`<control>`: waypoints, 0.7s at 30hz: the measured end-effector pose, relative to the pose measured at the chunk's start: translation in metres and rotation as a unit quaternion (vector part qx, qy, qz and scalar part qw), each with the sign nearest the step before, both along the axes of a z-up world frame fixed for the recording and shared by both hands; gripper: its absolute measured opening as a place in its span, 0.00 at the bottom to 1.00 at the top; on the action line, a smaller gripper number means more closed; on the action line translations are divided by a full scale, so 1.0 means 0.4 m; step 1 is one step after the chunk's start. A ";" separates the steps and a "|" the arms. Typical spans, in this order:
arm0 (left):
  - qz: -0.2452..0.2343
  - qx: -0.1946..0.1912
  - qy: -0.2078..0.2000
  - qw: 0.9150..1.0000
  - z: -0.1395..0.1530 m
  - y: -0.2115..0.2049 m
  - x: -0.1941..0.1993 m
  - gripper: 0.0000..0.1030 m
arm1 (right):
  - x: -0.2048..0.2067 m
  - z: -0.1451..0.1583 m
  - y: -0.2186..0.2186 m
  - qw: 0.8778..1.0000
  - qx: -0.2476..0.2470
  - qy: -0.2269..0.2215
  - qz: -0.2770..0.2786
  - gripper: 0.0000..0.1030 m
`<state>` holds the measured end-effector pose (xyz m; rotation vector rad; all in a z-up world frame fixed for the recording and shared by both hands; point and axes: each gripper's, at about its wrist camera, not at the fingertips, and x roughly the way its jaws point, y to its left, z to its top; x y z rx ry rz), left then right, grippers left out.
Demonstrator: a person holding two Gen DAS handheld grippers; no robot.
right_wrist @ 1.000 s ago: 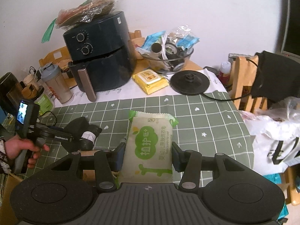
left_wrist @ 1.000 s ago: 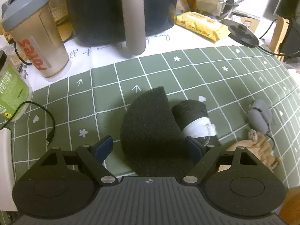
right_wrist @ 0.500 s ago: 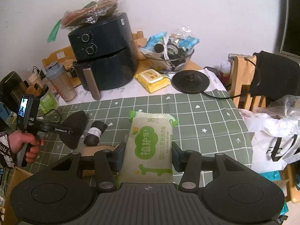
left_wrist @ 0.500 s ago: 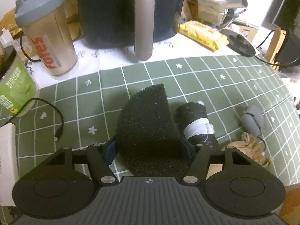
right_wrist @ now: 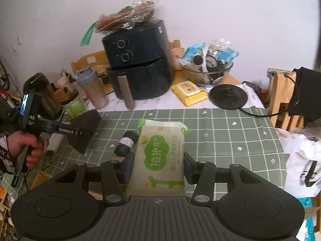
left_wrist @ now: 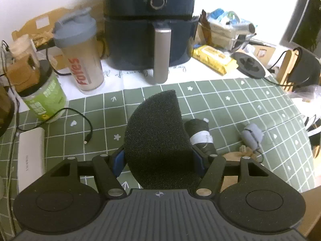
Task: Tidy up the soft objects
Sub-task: 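Carry the wipes and foam over the box and open both grippers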
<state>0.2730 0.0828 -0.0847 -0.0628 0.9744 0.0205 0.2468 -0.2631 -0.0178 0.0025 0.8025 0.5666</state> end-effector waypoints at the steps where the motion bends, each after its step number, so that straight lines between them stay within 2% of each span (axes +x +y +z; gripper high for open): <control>1: 0.002 0.000 -0.004 1.000 0.011 -0.002 -0.009 0.62 | -0.006 0.000 -0.002 1.000 0.002 0.001 0.005 0.51; 13: -0.001 -0.012 -0.052 0.999 0.180 -0.047 -0.136 0.62 | -0.068 0.011 -0.020 0.999 0.025 0.001 0.044 0.51; 21: -0.021 -0.020 -0.055 0.998 0.257 -0.104 -0.236 0.62 | -0.109 0.008 -0.034 0.997 0.039 0.010 0.066 0.51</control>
